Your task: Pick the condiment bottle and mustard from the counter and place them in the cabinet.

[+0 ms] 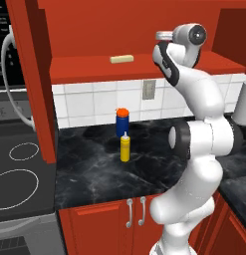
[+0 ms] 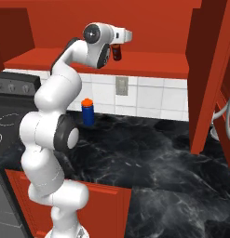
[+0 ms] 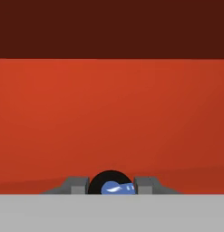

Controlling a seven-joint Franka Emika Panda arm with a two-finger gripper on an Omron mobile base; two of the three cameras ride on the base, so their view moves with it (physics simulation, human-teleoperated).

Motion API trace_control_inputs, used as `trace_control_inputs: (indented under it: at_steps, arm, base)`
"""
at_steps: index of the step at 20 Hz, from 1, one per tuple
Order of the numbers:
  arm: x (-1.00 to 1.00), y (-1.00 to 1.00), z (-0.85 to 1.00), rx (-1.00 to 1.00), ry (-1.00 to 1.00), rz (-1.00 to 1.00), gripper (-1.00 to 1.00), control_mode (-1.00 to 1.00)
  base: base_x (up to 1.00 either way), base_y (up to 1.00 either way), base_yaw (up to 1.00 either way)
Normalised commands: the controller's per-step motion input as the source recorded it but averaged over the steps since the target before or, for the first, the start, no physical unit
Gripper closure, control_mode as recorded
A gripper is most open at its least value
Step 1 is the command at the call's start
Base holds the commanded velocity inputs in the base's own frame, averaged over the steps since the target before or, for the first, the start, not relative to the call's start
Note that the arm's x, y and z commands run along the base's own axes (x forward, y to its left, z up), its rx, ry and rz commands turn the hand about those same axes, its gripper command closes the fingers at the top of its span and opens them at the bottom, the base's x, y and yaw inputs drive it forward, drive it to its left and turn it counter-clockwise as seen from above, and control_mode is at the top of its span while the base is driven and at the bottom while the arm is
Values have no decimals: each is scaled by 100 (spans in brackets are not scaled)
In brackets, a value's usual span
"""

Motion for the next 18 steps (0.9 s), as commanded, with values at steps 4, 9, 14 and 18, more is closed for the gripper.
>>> trace_control_inputs:
  at_steps: [4, 9, 14, 18]
  arm:
    - [26, 0, 0, 0, 10, 0, 100, -100]
    - [20, 0, 12, 0, 15, 0, 100, -100]
    - [0, 0, 2, 0, 3, 0, 100, -100]
    - [0, 0, 0, 0, 0, 0, -100, -100]
  base:
    - [0, 0, 0]
    - [0, 0, 0]
    - [0, 0, 0]
    - [0, 0, 0]
